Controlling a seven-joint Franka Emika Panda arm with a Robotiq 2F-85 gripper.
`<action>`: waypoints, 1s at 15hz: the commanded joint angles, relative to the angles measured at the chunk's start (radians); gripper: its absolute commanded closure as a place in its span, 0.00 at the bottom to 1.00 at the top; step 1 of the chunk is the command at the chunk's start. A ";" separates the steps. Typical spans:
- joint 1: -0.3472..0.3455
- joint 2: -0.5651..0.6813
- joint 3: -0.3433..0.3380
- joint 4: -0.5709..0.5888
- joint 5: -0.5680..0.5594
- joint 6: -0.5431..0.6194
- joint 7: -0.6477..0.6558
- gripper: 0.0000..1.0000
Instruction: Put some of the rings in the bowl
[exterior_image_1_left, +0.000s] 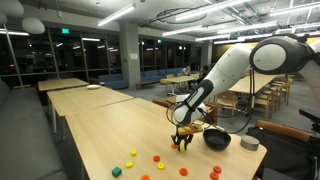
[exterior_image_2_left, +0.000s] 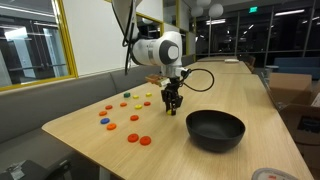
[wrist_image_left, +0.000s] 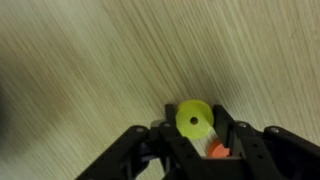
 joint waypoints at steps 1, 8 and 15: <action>0.009 -0.015 -0.009 0.009 -0.018 -0.028 0.010 0.79; 0.034 -0.100 -0.046 -0.045 -0.057 -0.036 0.056 0.77; 0.052 -0.273 -0.119 -0.149 -0.195 -0.138 0.213 0.77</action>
